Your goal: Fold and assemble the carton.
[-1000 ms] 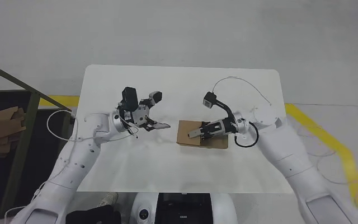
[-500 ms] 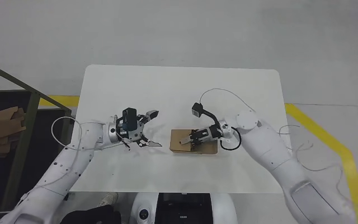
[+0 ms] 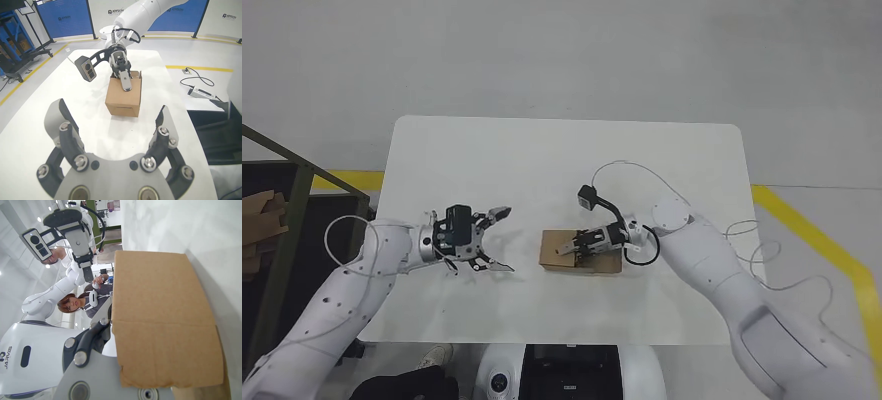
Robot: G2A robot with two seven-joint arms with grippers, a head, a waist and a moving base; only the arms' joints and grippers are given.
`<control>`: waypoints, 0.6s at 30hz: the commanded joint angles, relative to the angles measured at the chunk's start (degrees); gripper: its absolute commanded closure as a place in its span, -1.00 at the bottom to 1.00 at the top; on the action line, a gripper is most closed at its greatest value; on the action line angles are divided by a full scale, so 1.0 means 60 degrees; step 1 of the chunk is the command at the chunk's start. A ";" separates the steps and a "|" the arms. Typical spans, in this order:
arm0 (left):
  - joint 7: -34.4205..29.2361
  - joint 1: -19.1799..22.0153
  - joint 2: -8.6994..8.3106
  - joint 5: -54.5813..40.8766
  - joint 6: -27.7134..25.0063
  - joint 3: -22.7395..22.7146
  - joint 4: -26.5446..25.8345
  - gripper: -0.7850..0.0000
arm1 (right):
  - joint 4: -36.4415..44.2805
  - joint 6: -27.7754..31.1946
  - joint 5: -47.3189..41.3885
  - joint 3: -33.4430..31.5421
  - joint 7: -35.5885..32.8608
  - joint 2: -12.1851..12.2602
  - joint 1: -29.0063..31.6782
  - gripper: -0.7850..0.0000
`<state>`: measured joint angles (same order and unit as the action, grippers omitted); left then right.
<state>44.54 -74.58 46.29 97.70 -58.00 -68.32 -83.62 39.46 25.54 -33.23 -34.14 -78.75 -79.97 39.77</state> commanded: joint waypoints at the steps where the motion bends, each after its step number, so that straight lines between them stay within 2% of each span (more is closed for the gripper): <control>1: 0.0027 -0.0026 -0.0029 0.0010 0.0000 0.0001 -0.0024 -1.00 | -0.0143 0.0049 -0.0004 0.0044 0.0051 -0.0069 -0.0039 0.49; 3: 0.0030 -0.0037 -0.0049 0.0001 0.0000 0.0009 -0.0048 -1.00 | -0.0297 0.0107 -0.0002 0.0079 0.0109 -0.0133 -0.0072 0.11; 4: 0.0024 -0.0040 -0.0056 -0.0009 0.0000 0.0016 -0.0059 -1.00 | -0.0354 0.0123 -0.0002 0.0096 0.0125 -0.0162 -0.0085 -0.27; 5: 0.0013 -0.0041 -0.0061 -0.0021 0.0000 0.0025 -0.0070 -1.00 | -0.0416 0.0134 -0.0010 0.0109 0.0136 -0.0188 -0.0092 -0.50; 6: -0.0001 -0.0043 -0.0065 -0.0026 0.0000 0.0037 -0.0085 -1.00 | -0.0466 0.0140 -0.0009 0.0121 0.0141 -0.0211 -0.0107 -0.93; 7: -0.0011 -0.0043 -0.0070 -0.0036 0.0000 0.0046 -0.0093 -1.00 | -0.0504 0.0142 -0.0011 0.0128 0.0143 -0.0228 -0.0119 -1.00; 13: -0.0097 -0.0041 -0.0098 -0.0042 0.0057 0.0053 -0.0127 -1.00 | -0.0599 0.0131 -0.0184 -0.0076 0.0132 -0.0170 -0.0140 -1.00; 18: -0.0175 -0.0088 -0.0117 0.0051 0.0215 0.0079 -0.0115 -1.00 | -0.0256 0.0118 -0.0211 -0.0458 0.0119 0.0118 0.0050 -1.00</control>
<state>43.61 -75.06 45.60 97.81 -56.96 -67.94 -84.39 37.43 26.14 -34.63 -36.35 -78.15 -79.69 39.79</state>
